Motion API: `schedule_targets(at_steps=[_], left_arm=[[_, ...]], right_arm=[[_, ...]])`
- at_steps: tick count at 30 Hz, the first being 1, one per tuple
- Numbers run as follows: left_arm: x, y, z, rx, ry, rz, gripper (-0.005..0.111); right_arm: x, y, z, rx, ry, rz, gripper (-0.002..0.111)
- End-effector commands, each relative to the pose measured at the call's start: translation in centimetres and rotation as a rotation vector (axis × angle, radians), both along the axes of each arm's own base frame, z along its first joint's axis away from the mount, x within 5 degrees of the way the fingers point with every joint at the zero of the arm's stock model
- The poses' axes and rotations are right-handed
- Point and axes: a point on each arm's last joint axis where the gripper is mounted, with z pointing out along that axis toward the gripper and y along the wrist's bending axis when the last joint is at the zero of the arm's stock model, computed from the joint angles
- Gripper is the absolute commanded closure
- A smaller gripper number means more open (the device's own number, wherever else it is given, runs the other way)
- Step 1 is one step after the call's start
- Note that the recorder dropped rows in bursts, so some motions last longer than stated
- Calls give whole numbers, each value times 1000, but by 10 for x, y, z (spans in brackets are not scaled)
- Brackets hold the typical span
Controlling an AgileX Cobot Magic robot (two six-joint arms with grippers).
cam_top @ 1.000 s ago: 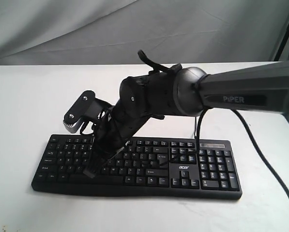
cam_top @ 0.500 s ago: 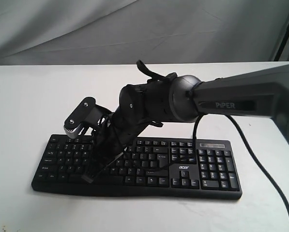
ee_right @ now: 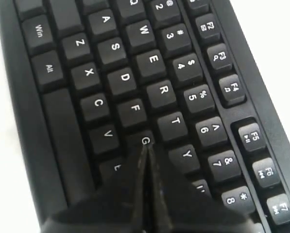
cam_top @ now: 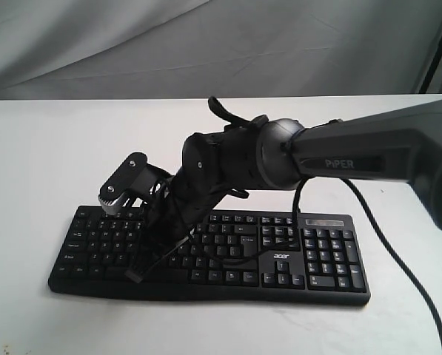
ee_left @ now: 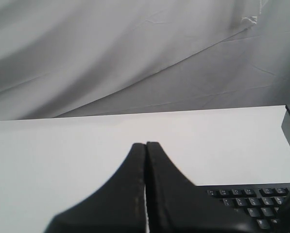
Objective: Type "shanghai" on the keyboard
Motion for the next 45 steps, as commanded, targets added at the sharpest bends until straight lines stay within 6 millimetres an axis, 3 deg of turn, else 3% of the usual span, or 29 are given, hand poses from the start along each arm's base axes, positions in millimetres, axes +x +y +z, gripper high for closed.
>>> schedule_targets(at_steps=[1,17,19,21,23,27,30,32,37,45], left_arm=[[0,0,0,-2,-7,-6,107],[0,0,0,-2,-7,-6,107],[0,0,0,-2,-7,-6,107],[0,0,0,-2,-7,-6,107],[0,0,0,-2,-7,-6,107],[0,0,0,-2,-7,-6,107],[0,0,0,-2,-7,-6,107],[0,0,0,-2,-7,-6,107],[0,0,0,-2,-7,-6,107],[0,0,0,-2,-7,-6,107]], right_arm=[[4,-3,0,2,-2,-9,108],[3,-5,-10,-20,22,-15,108],[5,-5,-6,-12,10,-13,108],[7,-4,11,31,-38,-11,108],[5,4,27,72,-70,3,108],[8,31,34,100,-76,49,108],[7,64,27,99,-49,107,108],[9,74,20,91,-33,122,108],[9,85,9,73,-9,147,108],[9,85,10,70,-5,149,108]])
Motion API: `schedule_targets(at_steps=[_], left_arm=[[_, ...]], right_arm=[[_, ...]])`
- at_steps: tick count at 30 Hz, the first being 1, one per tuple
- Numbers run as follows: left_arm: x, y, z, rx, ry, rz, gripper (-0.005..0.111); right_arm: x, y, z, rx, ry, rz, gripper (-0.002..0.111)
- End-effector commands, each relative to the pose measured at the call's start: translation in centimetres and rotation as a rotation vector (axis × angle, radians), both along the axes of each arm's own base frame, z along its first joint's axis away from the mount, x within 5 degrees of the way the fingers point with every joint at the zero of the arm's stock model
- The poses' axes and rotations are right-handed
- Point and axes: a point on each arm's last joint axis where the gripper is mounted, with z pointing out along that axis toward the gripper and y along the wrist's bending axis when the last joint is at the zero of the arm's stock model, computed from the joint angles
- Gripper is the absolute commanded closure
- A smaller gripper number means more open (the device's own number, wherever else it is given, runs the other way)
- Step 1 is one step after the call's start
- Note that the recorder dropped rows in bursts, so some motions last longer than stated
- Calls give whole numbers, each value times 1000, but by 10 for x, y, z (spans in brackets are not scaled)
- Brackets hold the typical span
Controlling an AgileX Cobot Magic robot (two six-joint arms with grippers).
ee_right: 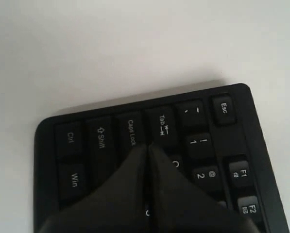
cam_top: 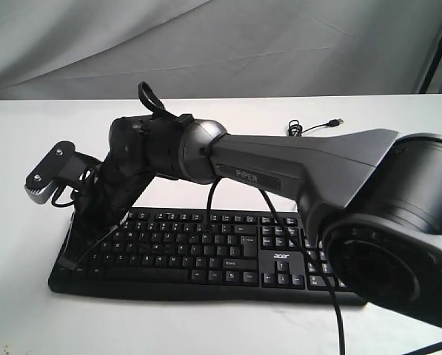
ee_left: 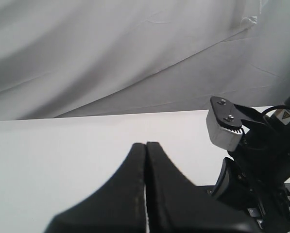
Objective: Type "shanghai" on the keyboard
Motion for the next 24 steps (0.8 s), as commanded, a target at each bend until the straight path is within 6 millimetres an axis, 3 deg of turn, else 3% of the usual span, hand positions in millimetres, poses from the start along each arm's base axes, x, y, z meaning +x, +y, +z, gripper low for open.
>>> schedule_targets(at_steps=[1,24], left_arm=[[0,0,0,-2,-7,-6,107],[0,0,0,-2,-7,-6,107]], right_arm=[[-1,0,3,-4,2,4,108],[-3,1,-17,-40,36,10,108]])
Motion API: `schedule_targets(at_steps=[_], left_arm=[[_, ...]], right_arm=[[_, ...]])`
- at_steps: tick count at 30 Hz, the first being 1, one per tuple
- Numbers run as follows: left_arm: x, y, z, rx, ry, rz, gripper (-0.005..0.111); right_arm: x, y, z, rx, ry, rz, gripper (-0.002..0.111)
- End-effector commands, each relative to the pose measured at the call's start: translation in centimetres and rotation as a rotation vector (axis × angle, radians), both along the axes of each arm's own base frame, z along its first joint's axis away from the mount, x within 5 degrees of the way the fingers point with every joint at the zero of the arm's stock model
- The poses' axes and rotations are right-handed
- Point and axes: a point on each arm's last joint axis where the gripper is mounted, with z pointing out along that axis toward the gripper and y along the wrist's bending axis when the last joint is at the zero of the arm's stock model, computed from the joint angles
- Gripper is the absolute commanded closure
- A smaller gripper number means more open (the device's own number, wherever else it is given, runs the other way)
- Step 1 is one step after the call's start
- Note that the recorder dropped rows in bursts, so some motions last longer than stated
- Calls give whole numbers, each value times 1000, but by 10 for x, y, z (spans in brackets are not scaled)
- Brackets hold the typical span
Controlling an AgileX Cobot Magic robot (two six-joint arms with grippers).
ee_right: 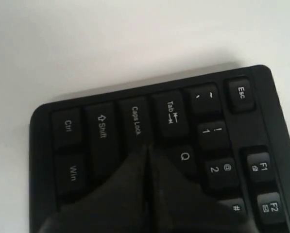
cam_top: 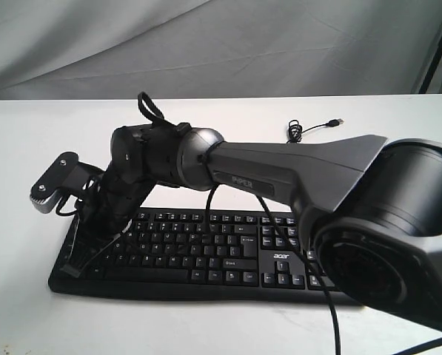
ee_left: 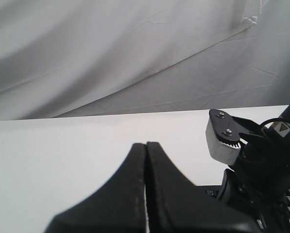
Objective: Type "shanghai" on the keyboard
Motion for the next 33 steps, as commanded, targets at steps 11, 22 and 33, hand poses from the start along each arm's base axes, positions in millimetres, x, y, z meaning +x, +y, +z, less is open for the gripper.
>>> schedule_targets(at_steps=[11,22,33], left_arm=[[0,0,0,-2,-7,-6,107],[0,0,0,-2,-7,-6,107],[0,0,0,-2,-7,-6,107]], right_arm=[[-3,-12,57,11,-95,16,108],[-15,-75,41,3,-95,-144,108],[-21,-86,25,-36,-35,-178,108]])
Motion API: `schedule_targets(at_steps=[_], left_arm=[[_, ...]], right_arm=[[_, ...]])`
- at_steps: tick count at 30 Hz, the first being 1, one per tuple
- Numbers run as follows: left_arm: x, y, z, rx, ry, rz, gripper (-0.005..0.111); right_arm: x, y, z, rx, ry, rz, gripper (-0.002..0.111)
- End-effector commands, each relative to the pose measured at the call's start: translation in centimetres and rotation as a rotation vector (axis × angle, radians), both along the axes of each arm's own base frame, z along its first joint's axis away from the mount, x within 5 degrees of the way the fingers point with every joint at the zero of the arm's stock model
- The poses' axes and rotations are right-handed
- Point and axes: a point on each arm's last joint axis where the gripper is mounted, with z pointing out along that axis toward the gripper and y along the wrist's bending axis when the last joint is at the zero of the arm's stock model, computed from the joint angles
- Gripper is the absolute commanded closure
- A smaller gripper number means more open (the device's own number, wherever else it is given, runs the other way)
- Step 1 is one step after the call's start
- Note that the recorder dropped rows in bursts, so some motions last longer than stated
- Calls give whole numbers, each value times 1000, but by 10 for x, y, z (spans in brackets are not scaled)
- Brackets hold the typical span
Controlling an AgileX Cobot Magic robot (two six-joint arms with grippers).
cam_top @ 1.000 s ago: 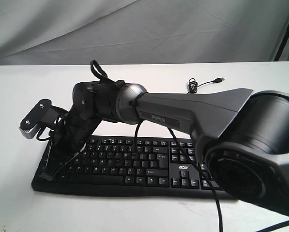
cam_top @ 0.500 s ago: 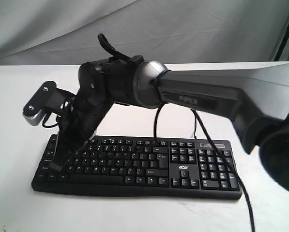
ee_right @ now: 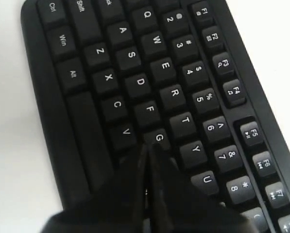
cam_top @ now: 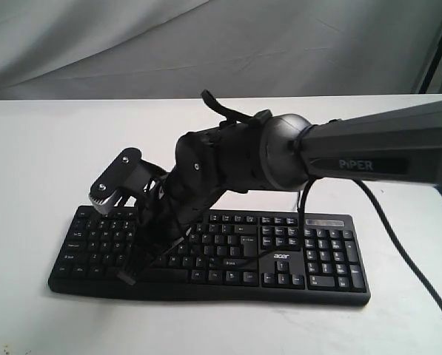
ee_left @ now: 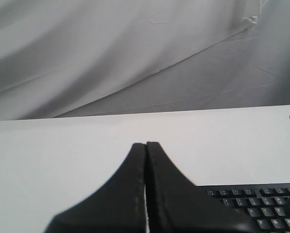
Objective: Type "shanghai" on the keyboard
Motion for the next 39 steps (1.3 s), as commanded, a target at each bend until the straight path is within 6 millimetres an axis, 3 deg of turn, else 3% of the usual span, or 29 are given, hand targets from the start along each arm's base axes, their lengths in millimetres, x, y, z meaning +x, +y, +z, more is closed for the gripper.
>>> schedule_targets(at_steps=[1,26,39], left_arm=[[0,0,0,-2,-7,-6,107],[0,0,0,-2,-7,-6,107],[0,0,0,-2,-7,-6,107]], right_arm=[[1,-4,-2,-1,15,-19,108],[-1,-9,-8,-45,20,-12,108],[1,-9,-22,-62,30,-27,108]])
